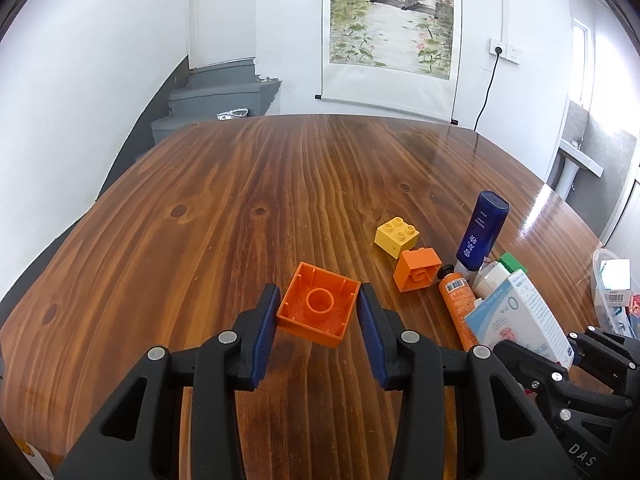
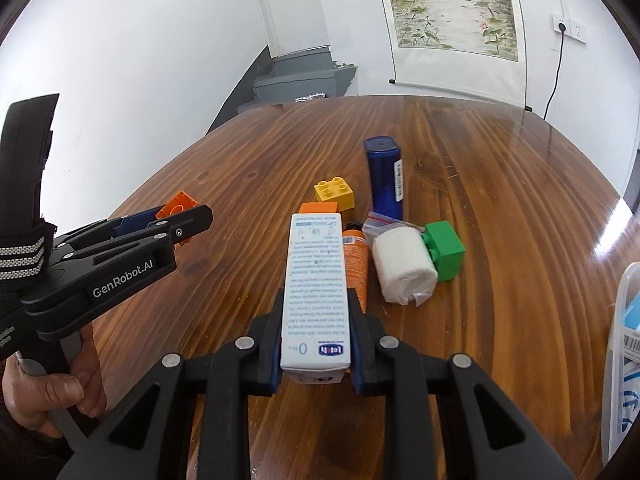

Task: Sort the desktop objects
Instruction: 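Lift the small white box with the right tool while the left tool holds the orange block, then carry the orange block and small white box over the clear bowl with both tools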

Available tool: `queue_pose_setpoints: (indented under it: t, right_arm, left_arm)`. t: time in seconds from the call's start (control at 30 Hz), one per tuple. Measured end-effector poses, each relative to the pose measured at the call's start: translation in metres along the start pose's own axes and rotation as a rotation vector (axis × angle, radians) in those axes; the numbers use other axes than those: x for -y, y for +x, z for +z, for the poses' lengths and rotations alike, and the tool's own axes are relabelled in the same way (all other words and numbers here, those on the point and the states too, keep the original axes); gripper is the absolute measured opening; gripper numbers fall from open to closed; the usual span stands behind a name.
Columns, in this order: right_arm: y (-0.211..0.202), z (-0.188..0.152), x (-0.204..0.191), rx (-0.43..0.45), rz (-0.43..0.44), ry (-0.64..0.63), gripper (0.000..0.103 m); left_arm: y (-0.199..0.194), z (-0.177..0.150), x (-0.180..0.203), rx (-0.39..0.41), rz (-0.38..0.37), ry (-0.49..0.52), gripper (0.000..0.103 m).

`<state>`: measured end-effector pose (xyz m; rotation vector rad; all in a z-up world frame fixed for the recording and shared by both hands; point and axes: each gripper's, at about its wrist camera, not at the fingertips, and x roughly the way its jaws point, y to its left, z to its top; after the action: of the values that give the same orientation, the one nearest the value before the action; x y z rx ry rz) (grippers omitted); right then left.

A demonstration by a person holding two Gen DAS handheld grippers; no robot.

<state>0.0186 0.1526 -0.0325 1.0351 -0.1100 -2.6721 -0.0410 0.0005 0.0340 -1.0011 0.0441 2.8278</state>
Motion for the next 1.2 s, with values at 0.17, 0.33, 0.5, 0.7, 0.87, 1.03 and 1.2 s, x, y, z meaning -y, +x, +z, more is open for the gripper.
queue_pose_setpoints:
  t: [0.17, 0.33, 0.5, 0.7, 0.87, 1.03, 1.2]
  right_arm:
    - [-0.013, -0.011, 0.013, 0.016, -0.013, 0.043, 0.028]
    - [-0.021, -0.016, 0.028, 0.034, -0.013, 0.088, 0.028]
    - [-0.032, -0.021, 0.034, 0.073, -0.018, 0.112, 0.028]
    - [-0.046, -0.03, 0.051, 0.106, -0.017, 0.158, 0.028]
    - [-0.065, -0.04, 0.067, 0.137, -0.045, 0.192, 0.028]
    - [-0.082, -0.045, 0.089, 0.164, -0.082, 0.237, 0.028]
    - [-0.103, -0.053, 0.115, 0.195, -0.124, 0.29, 0.028]
  left_arm:
    - [-0.002, -0.004, 0.004, 0.0, -0.002, -0.003, 0.043]
    - [-0.005, -0.008, 0.008, 0.001, -0.005, -0.002, 0.043]
    - [-0.01, -0.014, 0.017, 0.0, -0.023, 0.002, 0.043]
    - [-0.018, -0.019, 0.026, 0.002, -0.077, -0.019, 0.043]
    - [-0.027, -0.025, 0.043, 0.012, -0.118, -0.004, 0.043]
    - [-0.035, -0.029, 0.071, 0.016, -0.165, 0.038, 0.043]
    - [-0.039, -0.033, 0.1, 0.01, -0.211, 0.078, 0.043]
